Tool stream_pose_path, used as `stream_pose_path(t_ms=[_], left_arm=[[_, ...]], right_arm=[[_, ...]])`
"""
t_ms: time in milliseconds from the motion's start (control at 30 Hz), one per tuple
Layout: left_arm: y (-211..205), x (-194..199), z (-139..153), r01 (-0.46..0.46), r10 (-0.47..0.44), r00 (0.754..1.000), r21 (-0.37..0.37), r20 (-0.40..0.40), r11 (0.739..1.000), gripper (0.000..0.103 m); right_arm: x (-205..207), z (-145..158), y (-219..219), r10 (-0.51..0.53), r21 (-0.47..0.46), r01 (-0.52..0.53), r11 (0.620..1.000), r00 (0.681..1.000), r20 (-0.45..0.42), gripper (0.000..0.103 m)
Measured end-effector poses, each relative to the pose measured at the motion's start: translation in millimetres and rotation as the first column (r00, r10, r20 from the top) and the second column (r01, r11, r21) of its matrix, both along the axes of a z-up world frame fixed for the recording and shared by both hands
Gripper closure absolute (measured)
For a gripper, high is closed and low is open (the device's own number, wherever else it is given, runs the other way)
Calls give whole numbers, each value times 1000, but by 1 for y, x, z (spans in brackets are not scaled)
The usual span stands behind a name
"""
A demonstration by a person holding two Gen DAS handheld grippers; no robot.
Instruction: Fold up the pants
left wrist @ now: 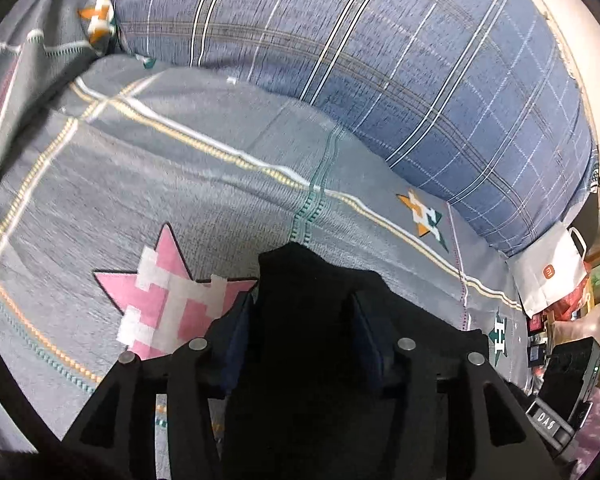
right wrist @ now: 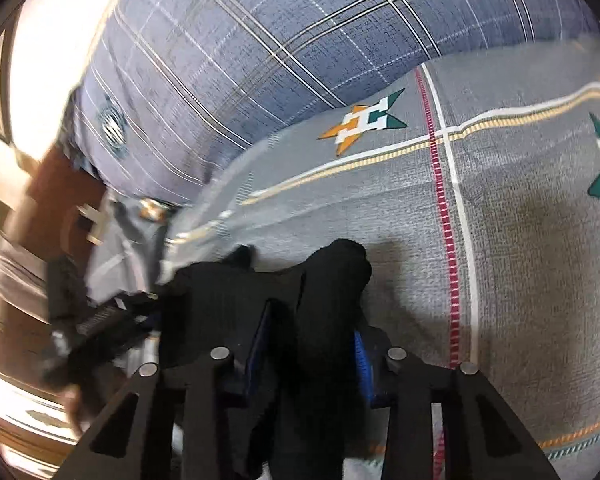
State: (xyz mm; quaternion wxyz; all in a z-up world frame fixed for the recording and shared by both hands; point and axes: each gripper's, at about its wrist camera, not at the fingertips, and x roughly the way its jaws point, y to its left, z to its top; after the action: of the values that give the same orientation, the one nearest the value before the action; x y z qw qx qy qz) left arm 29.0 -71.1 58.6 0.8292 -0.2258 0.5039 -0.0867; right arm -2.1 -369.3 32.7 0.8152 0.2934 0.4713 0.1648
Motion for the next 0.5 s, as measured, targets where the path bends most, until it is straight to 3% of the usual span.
stream_pose_path(t_ms=[67, 133, 200, 333, 433, 500], left_arm=[[0, -10, 10, -8, 6, 999, 48, 47, 999, 52], [-1, -24, 21, -4, -7, 997, 131, 83, 991, 50], [1, -37, 23, -5, -12, 996, 179, 92, 984, 45], [-1, -67, 5, 24, -31, 999, 184, 38, 983, 45], [-9, -68, -14, 52, -48, 999, 217, -25, 975, 45], [-12, -68, -17, 57, -55, 998, 246, -17, 968, 41]], right_arm=[[-5, 8, -1, -23, -32, 23, 999, 1000, 5, 62], [-14, 19, -2, -36, -38, 37, 999, 999, 24, 51], [-28, 30, -1, -26, -13, 27, 1000, 998, 54, 31], [-54, 21, 16, 4, -52, -3, 999, 1000, 26, 30], [-59, 3, 37, 36, -191, -43, 981, 999, -39, 30], [-57, -10, 39, 37, -234, -54, 971, 996, -75, 30]])
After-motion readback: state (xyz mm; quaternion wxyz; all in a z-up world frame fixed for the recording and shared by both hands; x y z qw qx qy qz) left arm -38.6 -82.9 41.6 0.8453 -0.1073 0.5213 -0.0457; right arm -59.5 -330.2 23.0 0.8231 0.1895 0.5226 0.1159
